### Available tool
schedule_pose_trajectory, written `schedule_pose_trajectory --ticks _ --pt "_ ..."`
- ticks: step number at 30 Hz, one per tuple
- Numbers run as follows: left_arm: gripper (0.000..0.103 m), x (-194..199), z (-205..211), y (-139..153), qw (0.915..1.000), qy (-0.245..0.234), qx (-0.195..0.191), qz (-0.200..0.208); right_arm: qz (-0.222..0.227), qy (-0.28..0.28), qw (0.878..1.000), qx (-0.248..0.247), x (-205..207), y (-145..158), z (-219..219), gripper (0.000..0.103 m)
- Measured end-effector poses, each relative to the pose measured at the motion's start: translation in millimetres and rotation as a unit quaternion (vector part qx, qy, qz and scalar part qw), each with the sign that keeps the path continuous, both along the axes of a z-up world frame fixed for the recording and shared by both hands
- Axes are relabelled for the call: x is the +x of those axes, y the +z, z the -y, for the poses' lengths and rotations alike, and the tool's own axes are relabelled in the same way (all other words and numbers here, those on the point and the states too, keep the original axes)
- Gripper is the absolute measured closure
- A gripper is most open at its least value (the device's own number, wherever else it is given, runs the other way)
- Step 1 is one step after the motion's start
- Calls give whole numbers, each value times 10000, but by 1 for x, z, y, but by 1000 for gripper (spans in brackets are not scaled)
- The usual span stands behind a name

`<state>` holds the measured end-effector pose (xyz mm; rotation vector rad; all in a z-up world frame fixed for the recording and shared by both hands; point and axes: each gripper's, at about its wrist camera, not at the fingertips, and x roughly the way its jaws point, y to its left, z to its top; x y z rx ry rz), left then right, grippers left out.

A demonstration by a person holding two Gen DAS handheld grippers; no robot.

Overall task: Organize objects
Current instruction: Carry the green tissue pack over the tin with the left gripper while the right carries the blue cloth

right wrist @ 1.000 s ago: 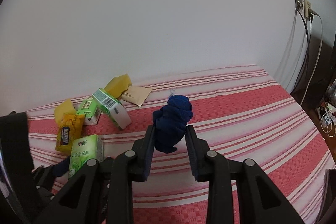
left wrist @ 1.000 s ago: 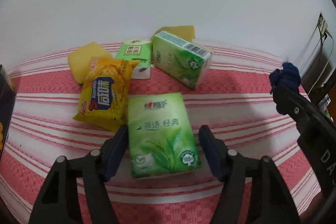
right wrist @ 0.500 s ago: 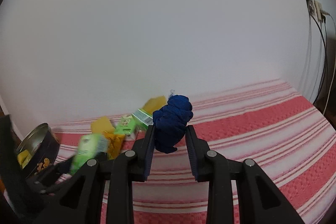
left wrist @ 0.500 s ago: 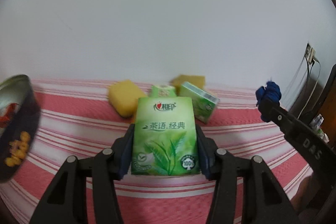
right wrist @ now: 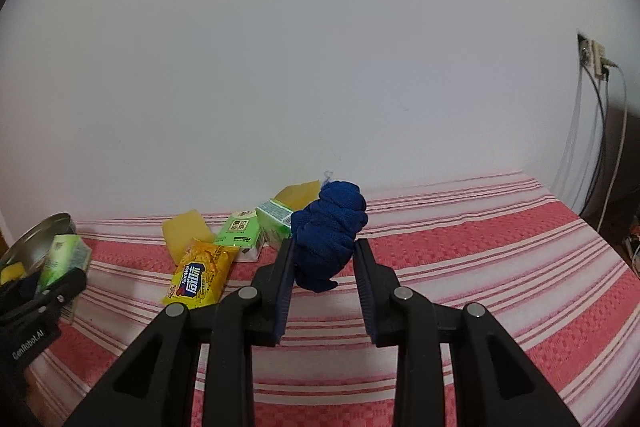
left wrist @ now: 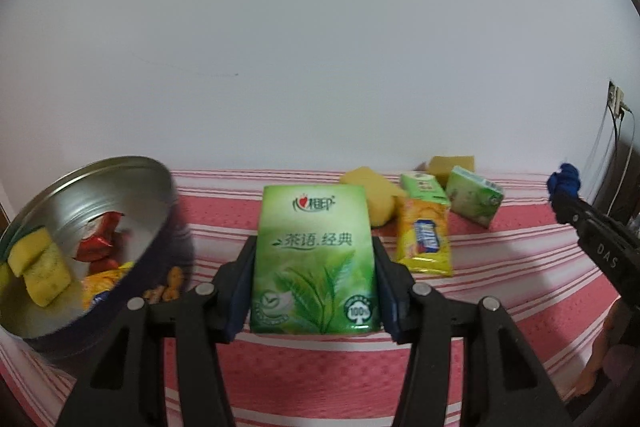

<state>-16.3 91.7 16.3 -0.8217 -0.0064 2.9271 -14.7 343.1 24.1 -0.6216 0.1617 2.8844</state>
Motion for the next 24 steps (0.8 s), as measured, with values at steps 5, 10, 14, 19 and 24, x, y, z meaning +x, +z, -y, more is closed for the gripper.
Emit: schedule_pose_trajectory --ticks 5,10,14,19,24 --pt "51 -6 19 -5 9998 39 -198 -88 -134 -283 9993 222 11 2 13 71" --pt "51 -11 26 -8 9996 96 -267 -74 -173 -241 9988 381 20 2 41 71" --pt "51 -9 34 -7 9996 106 -259 -66 -189 -124 9985 499 20 3 72 71" --pt "51 -8 50 1 9996 149 -219 -125 -203 -31 9991 384 23 2 100 71" --pt "51 -9 71 9 9993 264 -180 -186 -313 157 9992 166 20 3 136 71"
